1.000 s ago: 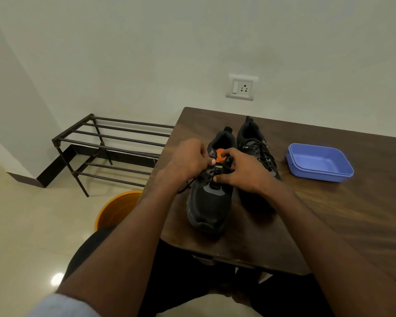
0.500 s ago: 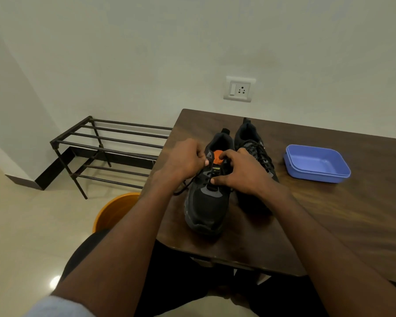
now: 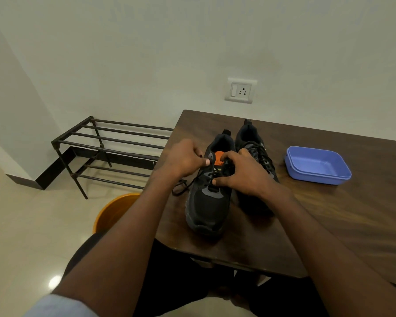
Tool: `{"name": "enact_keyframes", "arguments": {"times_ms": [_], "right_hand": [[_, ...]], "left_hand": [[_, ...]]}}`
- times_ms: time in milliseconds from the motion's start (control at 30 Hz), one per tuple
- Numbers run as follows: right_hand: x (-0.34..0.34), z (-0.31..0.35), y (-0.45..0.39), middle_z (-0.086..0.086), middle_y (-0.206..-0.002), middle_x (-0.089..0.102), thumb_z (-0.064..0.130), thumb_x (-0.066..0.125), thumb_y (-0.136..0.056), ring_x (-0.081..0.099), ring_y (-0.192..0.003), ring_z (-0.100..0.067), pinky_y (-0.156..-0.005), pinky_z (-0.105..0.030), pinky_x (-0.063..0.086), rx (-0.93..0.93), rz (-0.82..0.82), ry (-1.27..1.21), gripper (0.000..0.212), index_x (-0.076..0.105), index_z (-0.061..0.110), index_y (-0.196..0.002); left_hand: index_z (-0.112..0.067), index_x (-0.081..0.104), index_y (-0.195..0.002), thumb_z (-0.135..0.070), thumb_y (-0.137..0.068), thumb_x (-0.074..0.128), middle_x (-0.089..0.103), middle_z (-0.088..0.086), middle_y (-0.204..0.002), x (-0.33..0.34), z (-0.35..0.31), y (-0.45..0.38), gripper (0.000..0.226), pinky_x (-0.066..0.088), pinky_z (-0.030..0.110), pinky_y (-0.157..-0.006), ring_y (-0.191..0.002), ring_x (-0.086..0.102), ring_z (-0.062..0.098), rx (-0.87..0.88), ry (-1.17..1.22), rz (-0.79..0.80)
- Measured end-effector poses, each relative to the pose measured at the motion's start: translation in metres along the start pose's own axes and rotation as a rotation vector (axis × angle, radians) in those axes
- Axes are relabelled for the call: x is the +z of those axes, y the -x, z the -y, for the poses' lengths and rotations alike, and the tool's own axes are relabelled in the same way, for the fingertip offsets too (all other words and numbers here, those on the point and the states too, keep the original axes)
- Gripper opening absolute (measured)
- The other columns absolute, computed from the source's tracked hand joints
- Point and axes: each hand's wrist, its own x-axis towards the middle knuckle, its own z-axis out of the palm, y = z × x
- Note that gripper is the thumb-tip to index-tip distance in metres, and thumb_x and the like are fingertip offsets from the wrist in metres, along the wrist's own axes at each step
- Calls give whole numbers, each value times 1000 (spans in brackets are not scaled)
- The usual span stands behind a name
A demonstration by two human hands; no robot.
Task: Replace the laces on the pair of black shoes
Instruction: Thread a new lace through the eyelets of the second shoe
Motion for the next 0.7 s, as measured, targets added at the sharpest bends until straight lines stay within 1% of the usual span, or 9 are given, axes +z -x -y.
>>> {"name": "enact_keyframes", "arguments": {"times_ms": [100,200,233,300,433,533,567,633,700], "right_hand": [[-1,1,0,2,-121,40,59,82,-76,53,-108,-18,-96,-41,53,6,6,2,74,49,35,-138],[-2,1,0,2,-122,40,58,82,-77,53,-111,-19,-98,-43,53,10,18,-4,74,49,36,-139],[-2,1,0,2,-122,40,57,82,-77,53,-111,-19,-99,-43,53,8,21,-5,72,49,36,-138],[-2,1,0,3,-122,40,56,83,-78,53,-111,-19,-99,-42,53,2,20,-5,70,50,36,-136],[0,4,3,1,-128,42,50,84,-78,53,-113,-18,-96,-37,53,-41,-56,-17,81,43,31,-145],[7,15,5,3,-124,43,46,79,-85,51,-112,-17,-89,-34,52,-222,-146,60,64,49,32,-139],[10,19,6,2,-123,43,47,73,-89,50,-112,-18,-89,-37,53,-253,-140,122,55,52,31,-138],[18,26,6,-2,-122,42,50,61,-97,48,-111,-22,-89,-46,54,-247,-117,264,44,55,30,-135],[24,30,8,-2,-117,43,53,53,-101,48,-104,-21,-86,-46,53,-222,-131,284,36,59,30,-128]], "left_hand": [[-16,74,-84,-19,-92,75,71,-4,-85,3,-1,-1,8,55,29,-75,-84,68,11,23,-15,-41],[-15,70,-86,-14,-100,61,74,0,-86,-2,-8,1,17,52,28,-73,-77,66,11,-30,255,-133],[-15,68,-87,-13,-102,57,76,5,-89,-4,-10,1,19,52,30,-71,-77,67,14,-60,342,-125],[-13,65,-89,-10,-103,53,78,12,-95,-4,-11,2,19,51,30,-65,-76,68,18,-100,394,-63],[-11,65,-97,-10,-102,54,78,12,-95,-5,-9,1,12,47,25,-58,-73,68,18,-123,377,-22],[-9,69,-93,-9,-97,60,78,12,-91,-8,-6,1,10,50,27,-58,-69,67,16,-101,296,-46],[-8,71,-90,-8,-95,62,77,12,-90,-8,-4,0,10,55,30,-61,-70,68,18,-88,234,-67],[-8,74,-88,-12,-94,64,76,12,-88,-8,1,-1,12,63,41,-75,-80,72,25,-67,94,-116],[-7,75,-88,-15,-93,66,76,12,-88,-6,4,-3,13,62,49,-82,-88,73,29,-46,-16,-147]]}}
